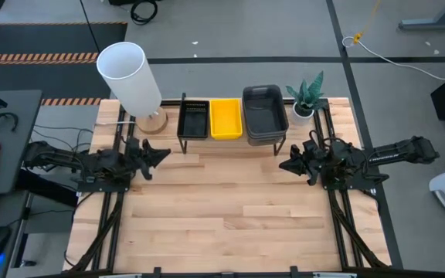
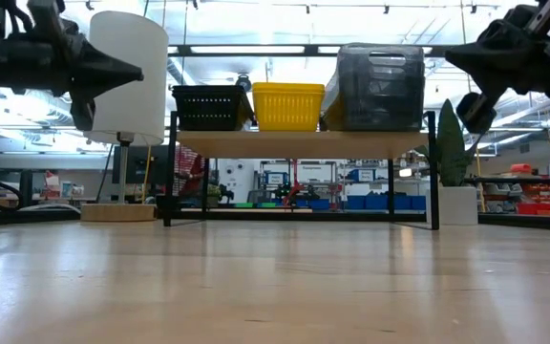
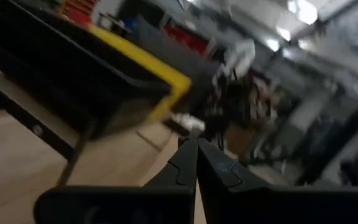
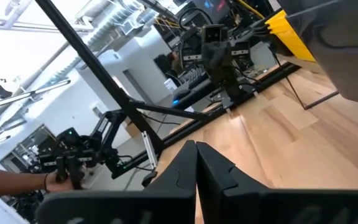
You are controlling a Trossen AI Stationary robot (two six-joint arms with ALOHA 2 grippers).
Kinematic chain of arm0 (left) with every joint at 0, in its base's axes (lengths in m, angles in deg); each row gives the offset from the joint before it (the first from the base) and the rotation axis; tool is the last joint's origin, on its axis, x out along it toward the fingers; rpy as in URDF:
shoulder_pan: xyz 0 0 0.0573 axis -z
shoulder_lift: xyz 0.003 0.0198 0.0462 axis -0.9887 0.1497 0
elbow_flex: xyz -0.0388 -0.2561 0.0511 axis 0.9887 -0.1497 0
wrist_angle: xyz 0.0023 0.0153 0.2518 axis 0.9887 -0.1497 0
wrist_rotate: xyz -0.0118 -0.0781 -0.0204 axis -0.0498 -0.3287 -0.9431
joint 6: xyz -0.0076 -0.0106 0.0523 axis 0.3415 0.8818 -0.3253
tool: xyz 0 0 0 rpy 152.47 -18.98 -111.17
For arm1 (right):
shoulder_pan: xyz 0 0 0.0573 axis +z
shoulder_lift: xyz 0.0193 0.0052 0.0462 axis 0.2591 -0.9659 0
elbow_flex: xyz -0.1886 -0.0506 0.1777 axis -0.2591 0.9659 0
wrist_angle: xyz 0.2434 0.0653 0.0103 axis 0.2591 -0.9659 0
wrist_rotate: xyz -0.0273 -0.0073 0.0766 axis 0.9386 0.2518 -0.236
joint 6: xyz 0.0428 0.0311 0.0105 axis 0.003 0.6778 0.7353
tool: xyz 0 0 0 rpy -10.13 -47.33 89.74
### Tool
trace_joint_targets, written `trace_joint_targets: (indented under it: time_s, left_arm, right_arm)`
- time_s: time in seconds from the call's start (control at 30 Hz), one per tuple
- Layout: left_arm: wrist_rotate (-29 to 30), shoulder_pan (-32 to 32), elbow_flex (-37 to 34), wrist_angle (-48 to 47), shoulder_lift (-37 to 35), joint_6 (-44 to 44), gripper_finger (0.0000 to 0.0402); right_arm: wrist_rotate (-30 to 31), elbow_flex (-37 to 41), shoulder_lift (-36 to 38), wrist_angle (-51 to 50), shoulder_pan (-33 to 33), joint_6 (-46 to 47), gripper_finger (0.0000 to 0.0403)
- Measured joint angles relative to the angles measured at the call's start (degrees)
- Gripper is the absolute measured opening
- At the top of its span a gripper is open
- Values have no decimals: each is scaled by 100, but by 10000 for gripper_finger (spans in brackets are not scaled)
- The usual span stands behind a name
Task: Stack baskets on shelf by color
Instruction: Return to Home Position
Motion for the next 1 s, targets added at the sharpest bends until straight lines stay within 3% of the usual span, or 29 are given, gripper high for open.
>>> trace_joint_targets:
  time_s: [0.23, 0.57, 1.0]
  left_arm:
    - [-173, 1, 0, -692, -1, -159, 17]
    - [-479, 2, 0, -1717, 2, 5, 16]
    - [-477, 2, 0, -1759, 0, 14, 22]
  right_arm:
    - [-2, 0, 1, -194, -10, -411, 12]
    - [-20, 0, -4, -1154, -9, -1925, 14]
    - [-22, -2, -2, -1129, -9, -1905, 13]
